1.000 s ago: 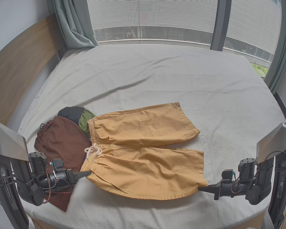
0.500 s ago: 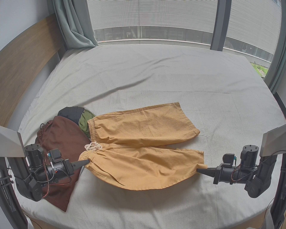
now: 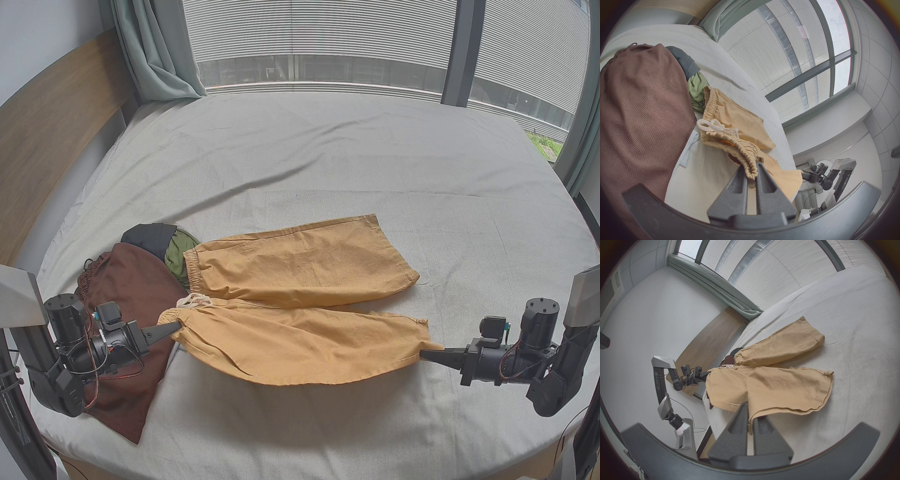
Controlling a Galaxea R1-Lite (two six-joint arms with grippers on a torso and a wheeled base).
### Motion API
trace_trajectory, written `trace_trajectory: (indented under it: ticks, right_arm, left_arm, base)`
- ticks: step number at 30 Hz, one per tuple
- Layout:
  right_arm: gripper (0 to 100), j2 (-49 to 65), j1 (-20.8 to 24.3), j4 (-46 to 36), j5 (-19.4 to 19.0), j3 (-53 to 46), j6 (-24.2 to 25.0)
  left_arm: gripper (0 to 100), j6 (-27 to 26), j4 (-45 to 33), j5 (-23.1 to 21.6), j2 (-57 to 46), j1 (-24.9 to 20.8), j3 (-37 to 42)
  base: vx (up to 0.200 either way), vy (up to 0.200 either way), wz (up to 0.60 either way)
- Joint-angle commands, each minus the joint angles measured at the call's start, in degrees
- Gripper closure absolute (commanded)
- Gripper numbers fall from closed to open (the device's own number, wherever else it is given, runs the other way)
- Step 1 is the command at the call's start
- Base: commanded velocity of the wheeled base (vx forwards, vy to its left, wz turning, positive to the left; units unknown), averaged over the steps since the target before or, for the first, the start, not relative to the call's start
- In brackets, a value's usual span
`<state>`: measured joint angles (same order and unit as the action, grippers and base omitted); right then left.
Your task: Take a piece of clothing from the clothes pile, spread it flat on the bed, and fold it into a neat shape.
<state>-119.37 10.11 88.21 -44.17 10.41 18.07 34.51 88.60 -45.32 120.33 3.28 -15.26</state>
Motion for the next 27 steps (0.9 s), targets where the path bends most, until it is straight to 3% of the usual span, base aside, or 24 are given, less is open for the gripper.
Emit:
trace_trajectory:
  ticks: [1, 14, 23, 27]
  right_arm:
    - [100, 3.1, 0.1, 0.0, -1.2, -2.1, 0.0]
    - [100, 5.7, 1.6, 0.0, -1.7, -6.1, -0.7]
    - [100, 5.6, 1.5, 0.0, -1.2, -2.1, 0.2]
    - [100, 5.9, 1.2, 0.1, -0.9, 0.8, 4.2]
  left_arm:
    - [100, 0.5, 0.0, 0.0, -0.9, 0.8, -0.4]
    - [100, 0.6, -0.1, 0.1, -0.5, 3.6, -1.9]
    - [100, 0.6, 0.0, 0.0, -1.3, 3.0, -1.7]
    - [100, 0.6, -0.1, 0.0, -2.6, 2.6, -1.6]
  base:
    - [0.000, 0.000, 0.00]
    - [0.000, 0.000, 0.00]
    - [0.000, 0.000, 0.00]
    - [0.000, 0.000, 0.00]
